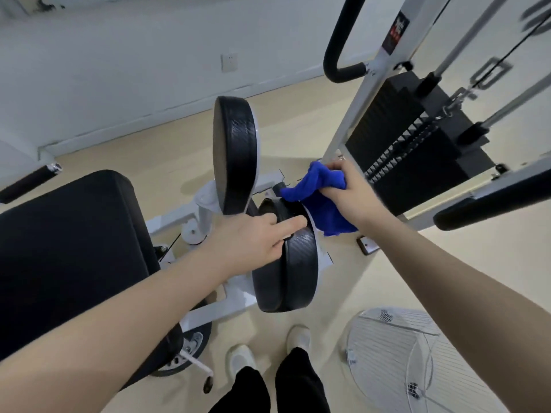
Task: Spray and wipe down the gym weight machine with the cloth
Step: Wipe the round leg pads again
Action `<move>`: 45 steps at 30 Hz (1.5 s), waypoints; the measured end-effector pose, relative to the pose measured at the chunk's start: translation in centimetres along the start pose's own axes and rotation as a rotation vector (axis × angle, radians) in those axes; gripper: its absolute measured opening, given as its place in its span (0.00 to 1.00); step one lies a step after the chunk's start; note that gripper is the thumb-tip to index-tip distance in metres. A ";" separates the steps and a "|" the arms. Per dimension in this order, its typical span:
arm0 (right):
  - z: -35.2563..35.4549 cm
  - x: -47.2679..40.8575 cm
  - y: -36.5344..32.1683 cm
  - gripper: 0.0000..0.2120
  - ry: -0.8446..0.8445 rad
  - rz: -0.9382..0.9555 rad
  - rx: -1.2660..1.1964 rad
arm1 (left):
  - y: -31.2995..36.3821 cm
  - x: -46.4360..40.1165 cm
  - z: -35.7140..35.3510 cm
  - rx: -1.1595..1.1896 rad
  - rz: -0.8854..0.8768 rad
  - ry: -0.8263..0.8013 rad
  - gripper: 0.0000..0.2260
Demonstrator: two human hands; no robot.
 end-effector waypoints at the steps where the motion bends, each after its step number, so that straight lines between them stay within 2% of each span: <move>1: 0.2 0.6 0.4 0.14 0.012 -0.001 0.013 | 0.3 0.0 -0.6 -0.053 0.024 -0.082 0.22; 3: 0.7 2.0 0.5 0.13 0.027 0.026 0.046 | 0.7 0.5 -0.9 -0.072 0.061 -0.125 0.22; 6: 0.6 4.7 -0.1 0.11 0.009 0.150 0.151 | 0.6 1.7 1.0 0.097 0.110 0.048 0.24; 9: -3.0 7.8 0.3 0.21 -0.103 0.328 0.411 | -3.7 2.5 1.3 0.269 0.375 0.138 0.25; 12: -5.7 7.2 0.6 0.24 -0.133 0.385 0.459 | -7.1 2.9 -1.3 0.494 0.622 0.079 0.21; 14: -5.9 3.5 -0.3 0.20 -0.108 0.345 0.375 | -6.9 2.8 -3.6 0.665 0.701 -0.009 0.14; 16: -6.4 -1.7 -0.6 0.15 -0.135 0.239 0.324 | -6.5 2.7 -5.1 0.853 0.752 0.002 0.12; 18: -7.8 -4.3 -1.7 0.13 -0.168 0.252 0.353 | -6.4 2.7 -5.7 1.020 0.792 0.072 0.17; 21: -7.2 -0.2 -3.3 0.12 -0.156 0.443 0.368 | -6.2 3.0 -5.9 1.119 0.808 0.105 0.24; 24: -5.3 7.0 -2.8 0.11 -0.210 0.588 0.480 | -5.8 2.8 -5.9 1.120 0.793 0.054 0.25; 26: -4.9 8.6 -2.1 0.11 -0.215 0.612 0.538 | -5.6 2.9 -6.4 1.168 0.824 0.018 0.25; 28: -5.3 5.7 -2.3 0.14 -0.154 0.534 0.541 | -5.3 2.9 -7.1 1.192 0.843 -0.007 0.21; 30: -6.2 0.6 -2.1 0.11 -0.131 0.347 0.476 | -5.1 2.9 -7.9 1.244 0.852 0.000 0.15; 32: -7.5 -3.4 0.1 0.03 -0.246 0.089 0.307 | -5.2 2.8 -8.7 1.316 0.864 0.023 0.09; 34: -7.2 -3.6 1.9 0.03 -0.308 -0.050 0.061 | -5.5 2.6 -9.1 1.347 0.855 0.018 0.08; 36: -5.8 -1.0 1.9 0.05 -0.369 -0.010 -0.113 | -5.7 2.5 -9.5 1.340 0.847 -0.017 0.10; 38: -5.5 1.8 1.1 0.05 -0.533 0.110 -0.234 | -6.0 2.4 -10.0 1.306 0.851 -0.062 0.12; 40: -5.9 2.2 0.8 0.11 -0.598 0.148 -0.278 | -6.0 2.3 -10.3 1.287 0.839 -0.096 0.13; 42: -6.6 -0.4 2.5 0.18 -0.518 0.019 -0.377 | -6.0 2.0 -10.6 1.272 0.838 -0.112 0.15; 45: -8.2 -5.1 8.9 0.14 -0.374 -0.370 -0.405 | -6.1 1.7 -10.9 1.255 0.838 -0.116 0.15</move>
Point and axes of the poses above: each hand's wrist, its own x-axis away from the middle knuckle, its own z-axis out of the back of the hand, y = z × x, the point moved 10 cm from there along -x, towards the middle knuckle, and after that the axes turned 4 degrees about -x, right-handed, at the moved point
